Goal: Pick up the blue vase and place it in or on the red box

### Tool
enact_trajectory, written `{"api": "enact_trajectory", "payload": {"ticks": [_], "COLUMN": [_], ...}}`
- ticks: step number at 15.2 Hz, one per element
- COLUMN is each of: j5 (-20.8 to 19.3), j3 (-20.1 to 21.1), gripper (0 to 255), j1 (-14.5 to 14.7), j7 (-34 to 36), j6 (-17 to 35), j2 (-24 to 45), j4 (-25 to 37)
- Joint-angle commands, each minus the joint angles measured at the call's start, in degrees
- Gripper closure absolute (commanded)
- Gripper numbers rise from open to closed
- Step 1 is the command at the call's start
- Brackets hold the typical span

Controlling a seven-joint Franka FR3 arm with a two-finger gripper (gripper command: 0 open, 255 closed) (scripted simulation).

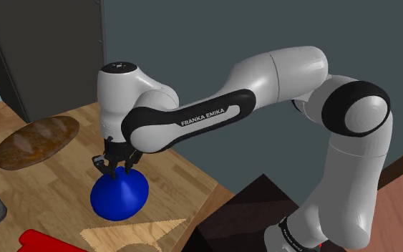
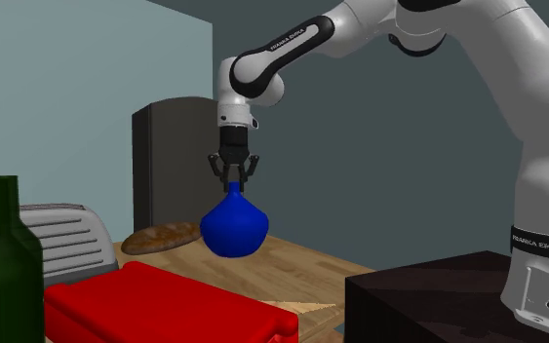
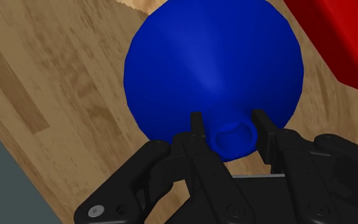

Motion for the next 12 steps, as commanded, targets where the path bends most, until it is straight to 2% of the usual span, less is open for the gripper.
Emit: {"api": "enact_trajectory", "payload": {"ticks": [1, 12], "j5": [0.4, 2.3], "j3": [0.3, 1.2], "gripper": [255, 255], "j1": [-0.2, -0.6], "j7": [-0.3, -1.3], "j6": [-1.3, -8.0], "j2": [-0.7, -3.6], "j4": [0.7, 5.0]}}
